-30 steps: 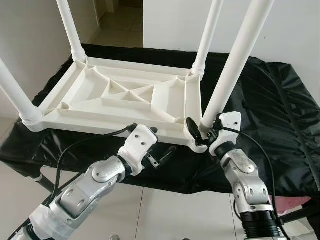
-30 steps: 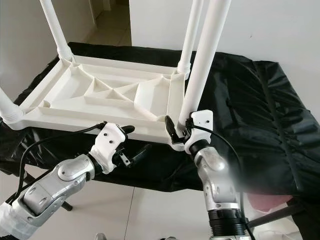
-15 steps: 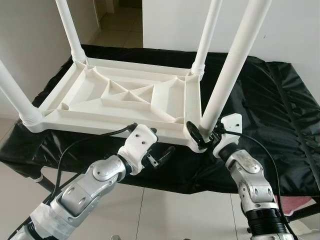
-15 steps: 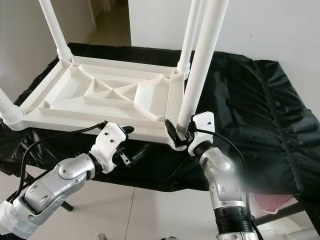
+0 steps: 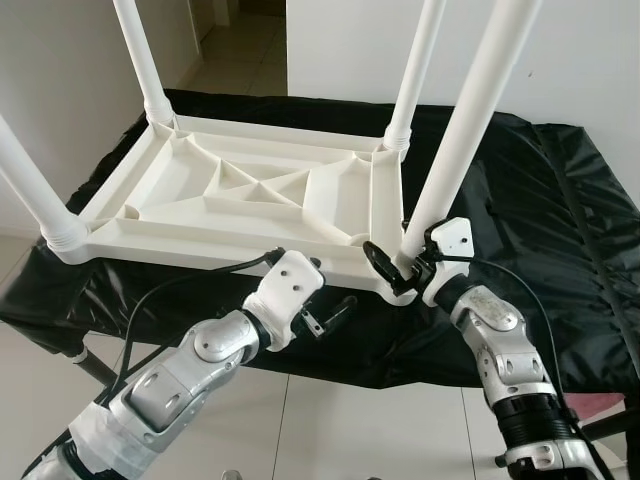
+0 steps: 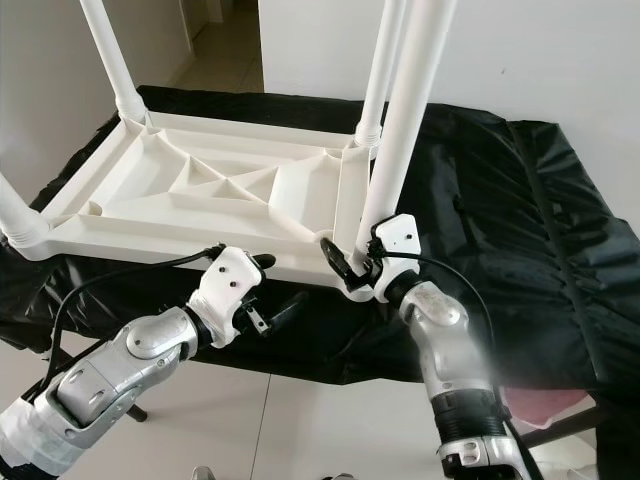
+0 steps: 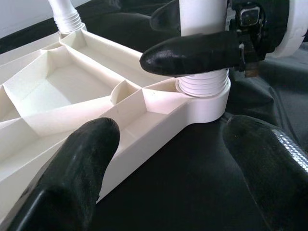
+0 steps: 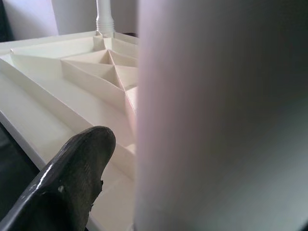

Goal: Building children table

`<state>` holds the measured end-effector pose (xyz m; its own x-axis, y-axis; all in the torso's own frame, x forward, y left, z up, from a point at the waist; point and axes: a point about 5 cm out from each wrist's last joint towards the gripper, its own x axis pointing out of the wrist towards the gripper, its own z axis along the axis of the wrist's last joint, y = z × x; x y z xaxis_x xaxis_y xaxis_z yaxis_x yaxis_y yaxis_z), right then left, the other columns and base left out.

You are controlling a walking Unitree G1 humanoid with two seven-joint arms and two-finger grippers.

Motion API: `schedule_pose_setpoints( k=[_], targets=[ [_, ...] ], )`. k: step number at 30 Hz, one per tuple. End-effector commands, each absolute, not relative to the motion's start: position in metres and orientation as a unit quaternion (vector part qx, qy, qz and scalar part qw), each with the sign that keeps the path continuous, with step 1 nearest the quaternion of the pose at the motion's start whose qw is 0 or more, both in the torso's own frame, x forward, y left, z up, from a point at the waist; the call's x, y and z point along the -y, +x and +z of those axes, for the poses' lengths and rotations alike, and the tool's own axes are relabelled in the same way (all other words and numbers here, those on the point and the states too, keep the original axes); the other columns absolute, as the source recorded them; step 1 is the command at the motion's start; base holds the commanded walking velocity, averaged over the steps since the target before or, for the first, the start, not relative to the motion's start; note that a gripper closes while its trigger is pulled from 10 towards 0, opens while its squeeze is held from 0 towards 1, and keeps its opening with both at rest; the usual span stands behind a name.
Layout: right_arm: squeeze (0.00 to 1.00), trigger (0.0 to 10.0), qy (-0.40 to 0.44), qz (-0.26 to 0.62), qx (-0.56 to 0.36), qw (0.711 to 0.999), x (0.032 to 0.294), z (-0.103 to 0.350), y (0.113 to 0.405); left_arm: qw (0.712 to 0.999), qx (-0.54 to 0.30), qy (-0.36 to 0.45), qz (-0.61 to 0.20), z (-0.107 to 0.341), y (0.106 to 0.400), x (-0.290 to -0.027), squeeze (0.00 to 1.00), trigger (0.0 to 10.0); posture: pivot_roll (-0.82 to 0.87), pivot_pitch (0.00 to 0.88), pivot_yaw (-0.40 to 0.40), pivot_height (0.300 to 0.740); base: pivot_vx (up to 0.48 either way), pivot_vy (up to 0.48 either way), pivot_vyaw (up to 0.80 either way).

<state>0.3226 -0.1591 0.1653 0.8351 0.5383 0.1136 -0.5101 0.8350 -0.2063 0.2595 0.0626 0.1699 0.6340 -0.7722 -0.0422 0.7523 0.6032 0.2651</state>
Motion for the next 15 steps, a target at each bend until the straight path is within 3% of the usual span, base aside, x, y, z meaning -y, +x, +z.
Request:
schedule_pose_setpoints(
  k=[1,3,4,5,6,15],
  targets=[
    [0.0,8.2,-0.092,0.282,0.075,0.952,0.159,0.16,0.324,0.842,0.024,0.143,-0.519,0.163,0.248,-0.056,0.0,10.0,-0.01,0.075,0.017,0.74,0.0,0.0,0.0],
    [0.0,8.2,-0.091,0.283,0.073,0.952,0.159,0.159,0.324,0.84,0.022,0.148,-0.521,0.162,0.248,-0.056,0.0,10.0,-0.01,0.075,0.017,0.74,0.0,0.0,0.0],
    [0.0,4.0,-0.09,0.295,0.07,0.949,0.158,0.157,0.325,0.838,0.022,0.148,-0.524,0.161,0.247,-0.055,0.0,10.0,-0.01,0.065,0.023,0.74,0.0,0.0,0.0],
    [0.0,2.7,-0.092,0.299,0.069,0.947,0.157,0.156,0.325,0.838,0.022,0.148,-0.525,0.161,0.247,-0.055,0.0,10.0,-0.01,0.065,0.023,0.74,0.0,0.0,0.0],
    [0.0,0.0,-0.092,0.301,0.067,0.947,0.157,0.154,0.325,0.838,0.023,0.149,-0.525,0.161,0.247,-0.055,0.0,10.0,0.0,0.054,0.028,0.74,0.0,0.0,0.0],
    [0.0,0.0,-0.077,0.284,0.058,0.954,0.16,0.147,0.328,0.835,0.027,0.157,-0.527,0.161,0.25,-0.055,0.0,10.0,-0.01,0.04,0.034,0.74,0.0,0.0,0.0]
  ],
)
